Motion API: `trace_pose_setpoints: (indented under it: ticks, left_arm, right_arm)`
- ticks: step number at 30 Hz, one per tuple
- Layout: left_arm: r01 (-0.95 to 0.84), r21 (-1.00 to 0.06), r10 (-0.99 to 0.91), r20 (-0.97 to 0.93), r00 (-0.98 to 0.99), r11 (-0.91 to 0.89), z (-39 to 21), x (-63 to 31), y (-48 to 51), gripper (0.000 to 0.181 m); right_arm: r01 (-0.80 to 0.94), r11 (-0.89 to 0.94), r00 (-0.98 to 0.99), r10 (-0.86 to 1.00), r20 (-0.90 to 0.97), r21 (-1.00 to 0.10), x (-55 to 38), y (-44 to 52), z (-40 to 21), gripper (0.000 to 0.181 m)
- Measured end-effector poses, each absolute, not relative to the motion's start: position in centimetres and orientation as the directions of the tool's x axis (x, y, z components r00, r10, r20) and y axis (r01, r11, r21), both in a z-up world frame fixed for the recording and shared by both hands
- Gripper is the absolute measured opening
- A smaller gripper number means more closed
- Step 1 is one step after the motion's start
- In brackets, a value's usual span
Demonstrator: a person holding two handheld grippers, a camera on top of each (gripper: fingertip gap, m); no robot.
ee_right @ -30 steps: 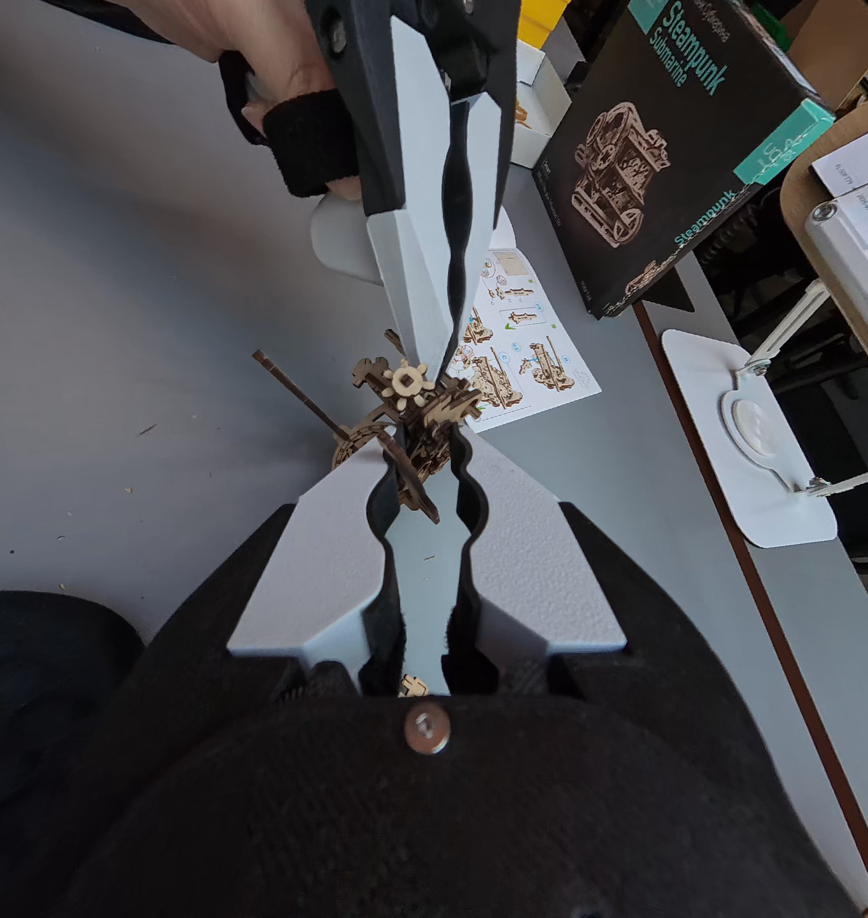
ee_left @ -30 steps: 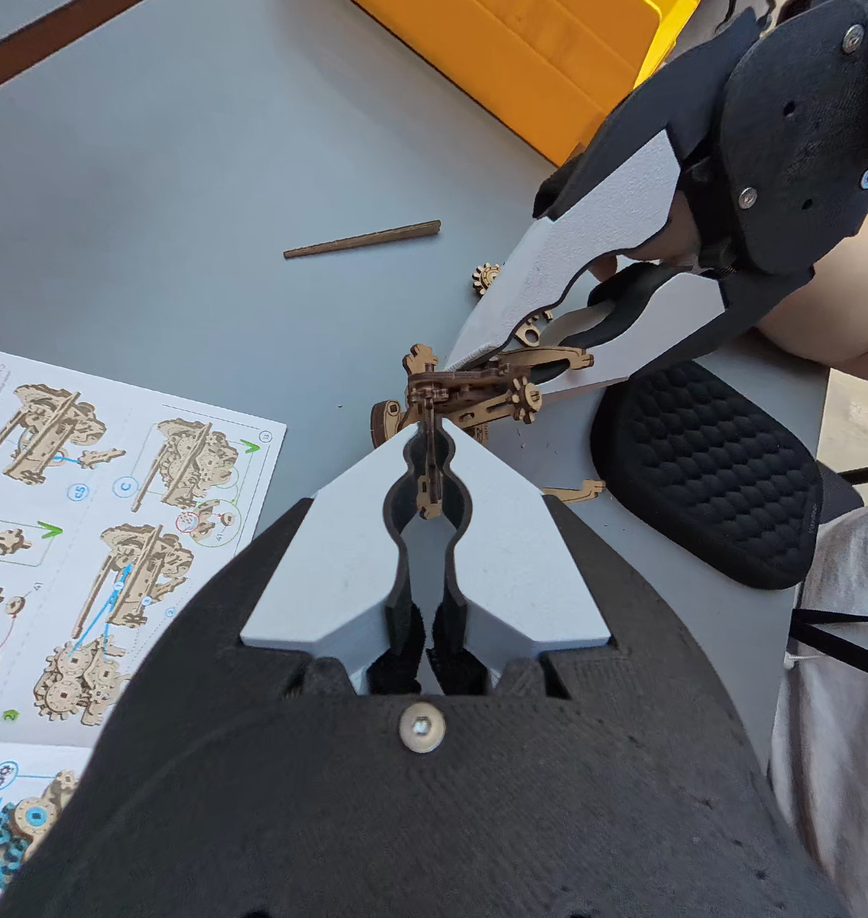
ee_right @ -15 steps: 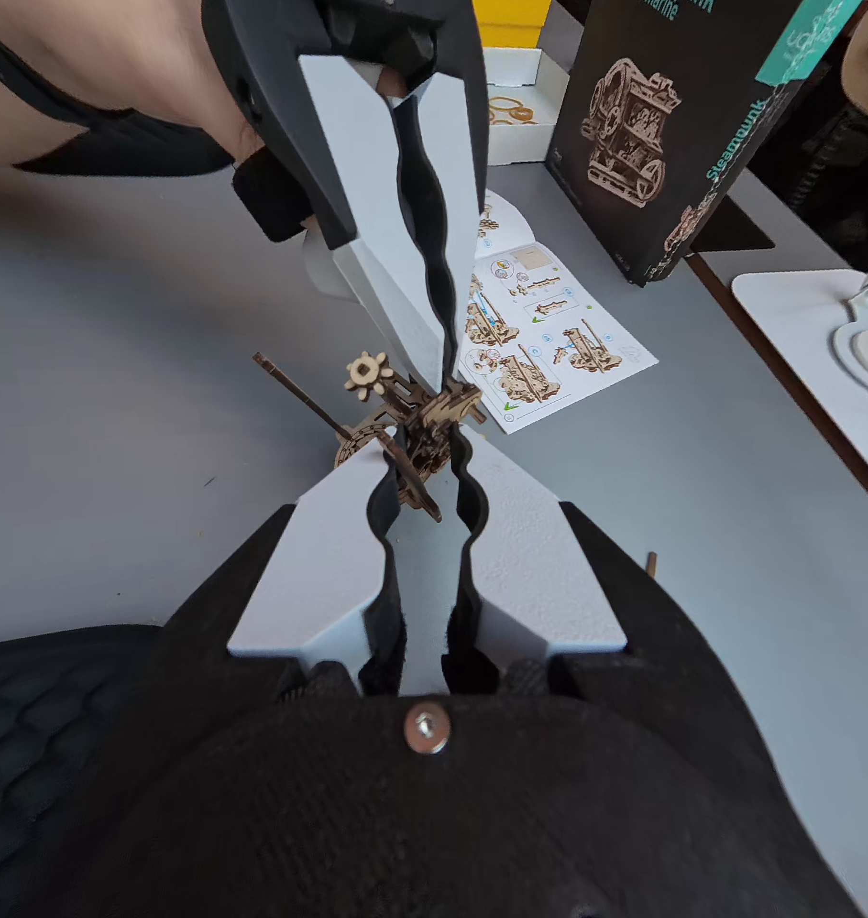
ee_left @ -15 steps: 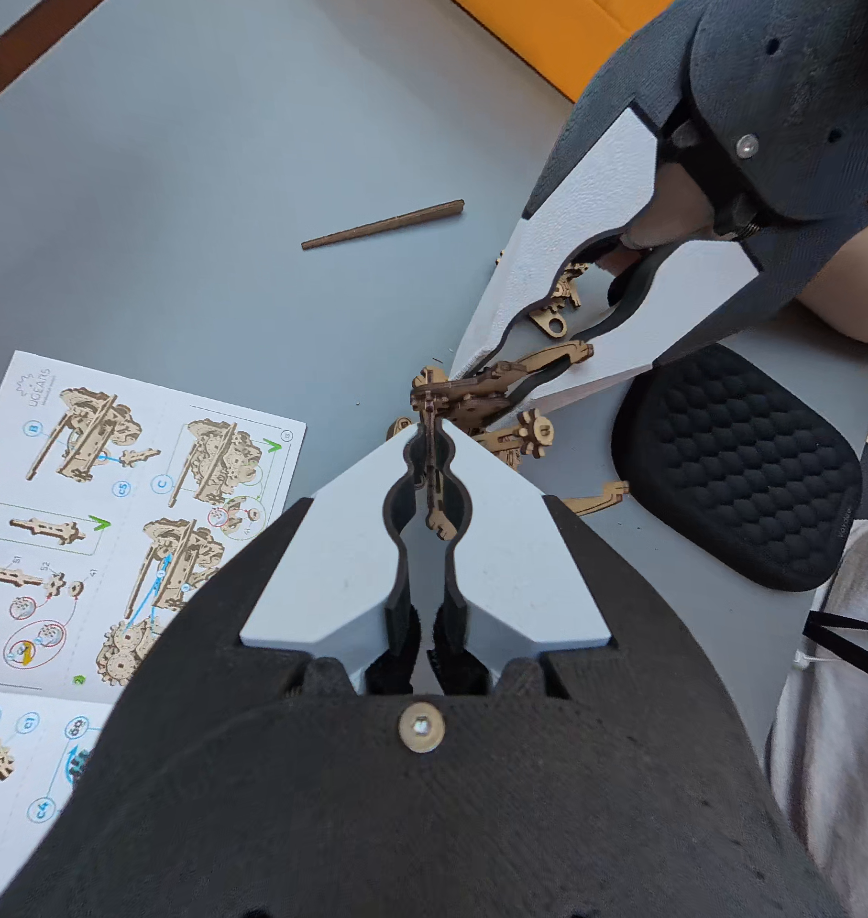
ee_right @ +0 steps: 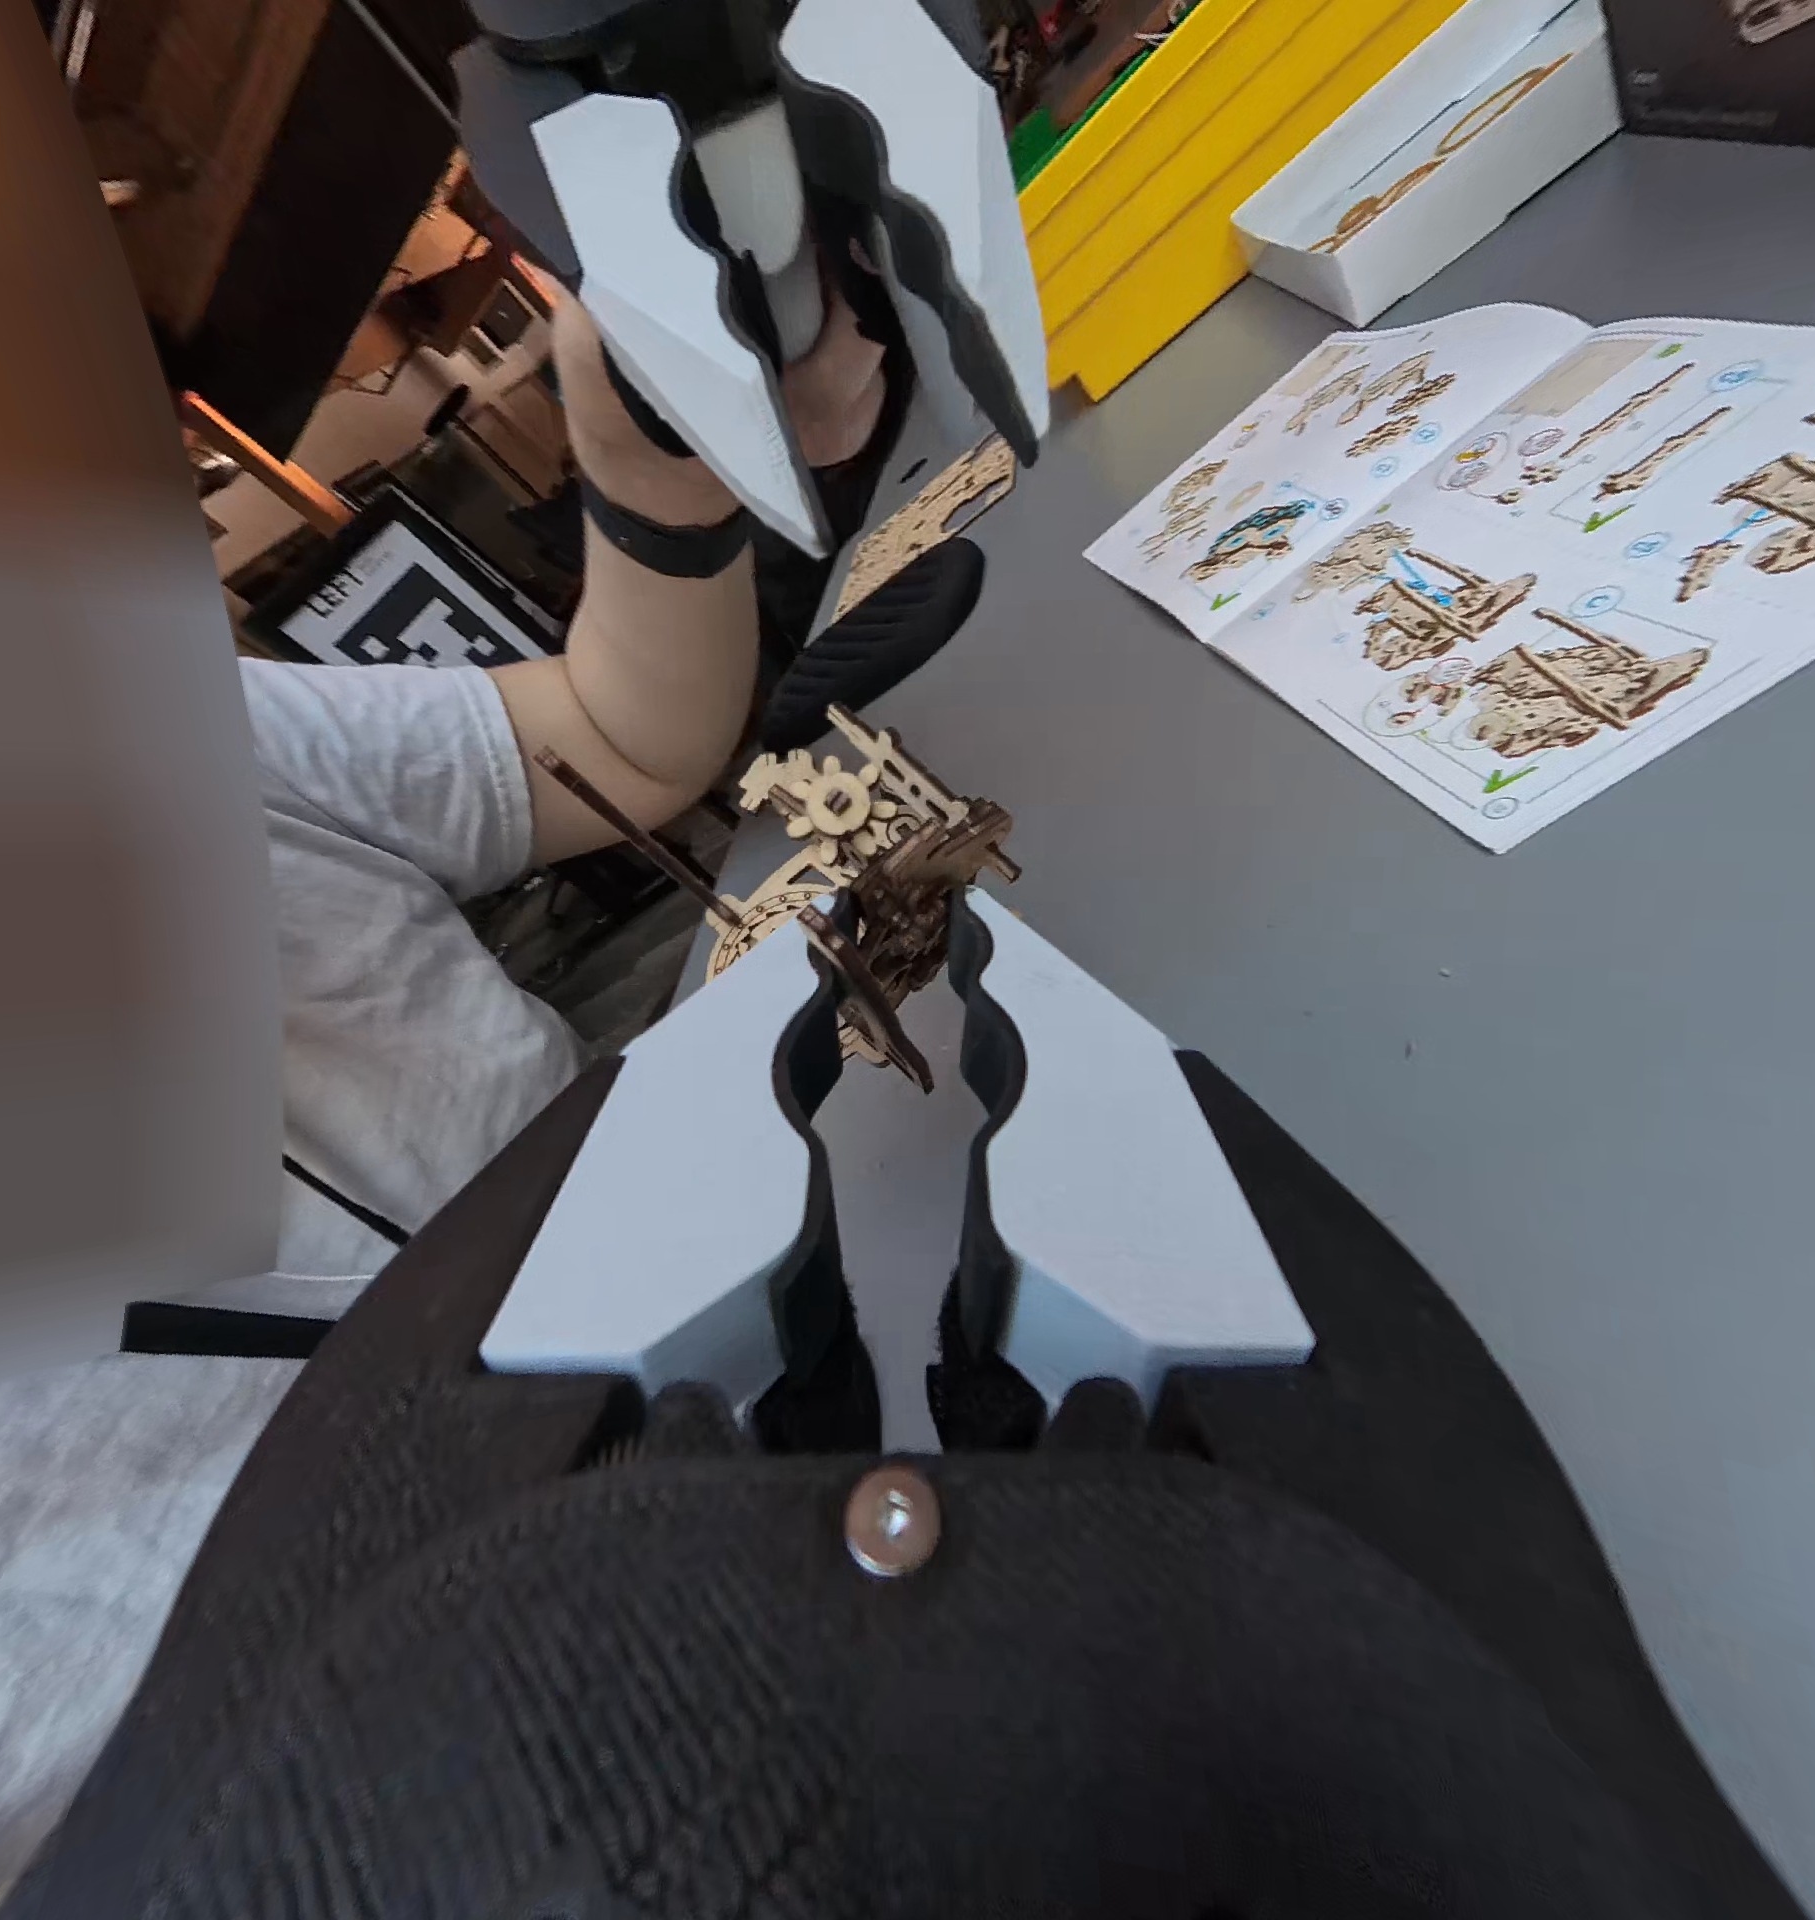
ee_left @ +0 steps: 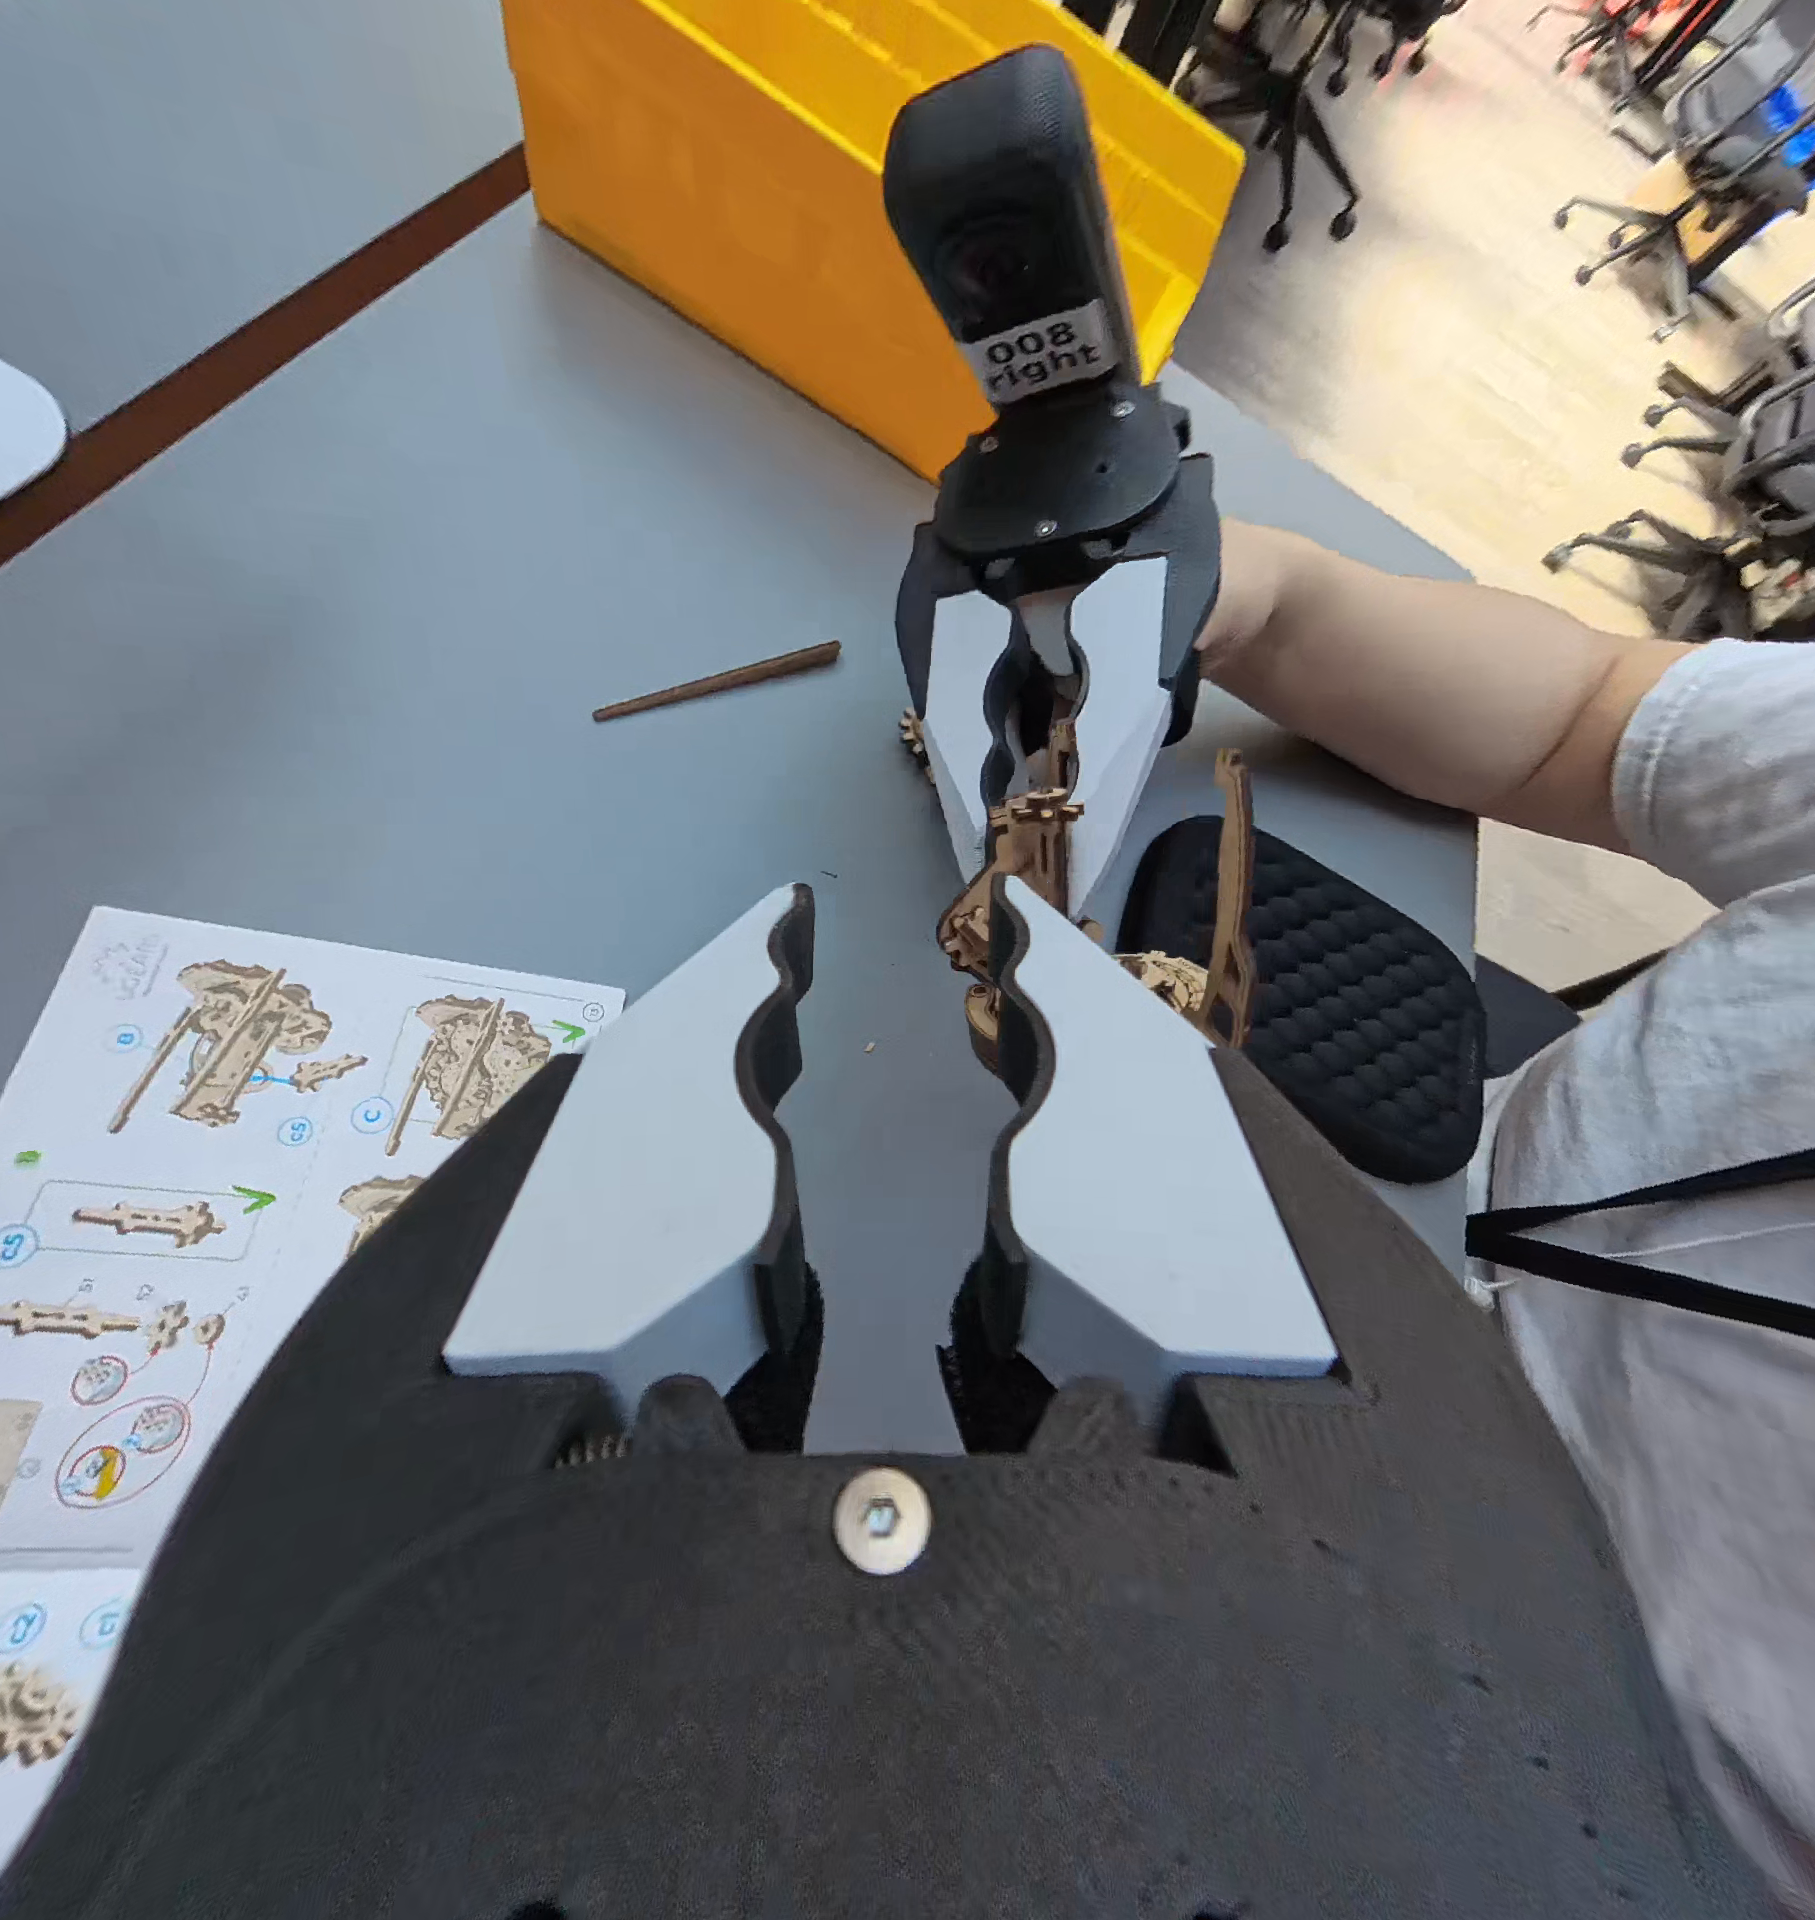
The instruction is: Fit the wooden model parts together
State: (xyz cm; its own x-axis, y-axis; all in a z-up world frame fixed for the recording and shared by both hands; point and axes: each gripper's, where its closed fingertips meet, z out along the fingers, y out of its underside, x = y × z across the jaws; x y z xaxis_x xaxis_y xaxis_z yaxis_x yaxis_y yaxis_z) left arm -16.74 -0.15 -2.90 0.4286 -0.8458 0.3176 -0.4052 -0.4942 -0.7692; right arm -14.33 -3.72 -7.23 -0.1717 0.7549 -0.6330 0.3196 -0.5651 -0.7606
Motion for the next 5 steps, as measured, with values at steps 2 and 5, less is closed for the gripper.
trace_pose_setpoints:
  ticks: [2, 5]
  left_arm:
    - [-0.326, -0.823, -0.872, 0.363, 0.329, -0.465, -2.8, -17.5, -0.7, 0.026]
    - [-0.236, -0.820, -0.853, 0.501, 0.147, -0.522, -4.0, -17.7, -3.0, 0.025]
  right_arm:
    - [0.305, -0.611, -0.252, 0.688, -0.681, -0.731, -14.2, -4.4, -6.2, 0.016]
    - [0.285, -0.669, -0.369, 0.585, -0.723, -0.686, -13.9, -5.3, -4.4, 0.016]
